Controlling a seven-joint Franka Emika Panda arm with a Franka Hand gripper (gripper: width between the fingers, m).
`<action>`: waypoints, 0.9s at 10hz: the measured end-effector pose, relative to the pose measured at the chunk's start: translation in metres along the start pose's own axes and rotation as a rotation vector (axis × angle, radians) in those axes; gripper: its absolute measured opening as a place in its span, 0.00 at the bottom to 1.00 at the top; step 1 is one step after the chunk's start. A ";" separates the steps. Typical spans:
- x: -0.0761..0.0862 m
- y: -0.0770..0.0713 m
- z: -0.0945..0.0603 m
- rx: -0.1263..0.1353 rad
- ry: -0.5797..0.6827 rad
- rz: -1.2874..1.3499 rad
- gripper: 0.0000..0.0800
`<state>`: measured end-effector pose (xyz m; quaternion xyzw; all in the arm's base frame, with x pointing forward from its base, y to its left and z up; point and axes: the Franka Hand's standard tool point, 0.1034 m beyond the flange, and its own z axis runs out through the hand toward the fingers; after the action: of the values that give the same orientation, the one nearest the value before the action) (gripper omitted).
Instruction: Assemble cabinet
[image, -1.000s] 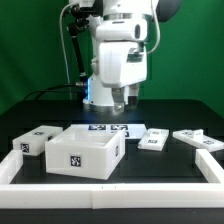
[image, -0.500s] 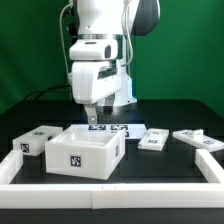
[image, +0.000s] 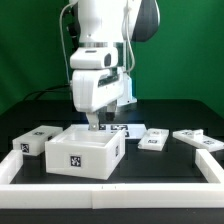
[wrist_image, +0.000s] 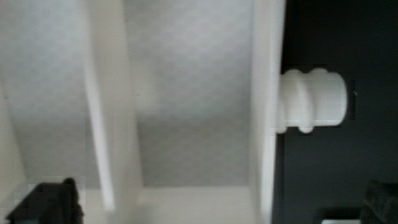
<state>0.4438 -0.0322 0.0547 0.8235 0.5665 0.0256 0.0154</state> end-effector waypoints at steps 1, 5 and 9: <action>0.003 -0.005 0.006 0.002 0.004 0.005 1.00; 0.008 -0.018 0.026 0.013 0.015 0.011 1.00; 0.010 -0.017 0.030 0.015 0.017 0.022 1.00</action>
Offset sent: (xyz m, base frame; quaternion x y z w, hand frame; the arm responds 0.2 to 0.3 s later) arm -0.0102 0.0120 -0.0161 -0.0157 0.0126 0.0062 0.9998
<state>0.4330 -0.0167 0.0237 0.8296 0.5576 0.0285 0.0043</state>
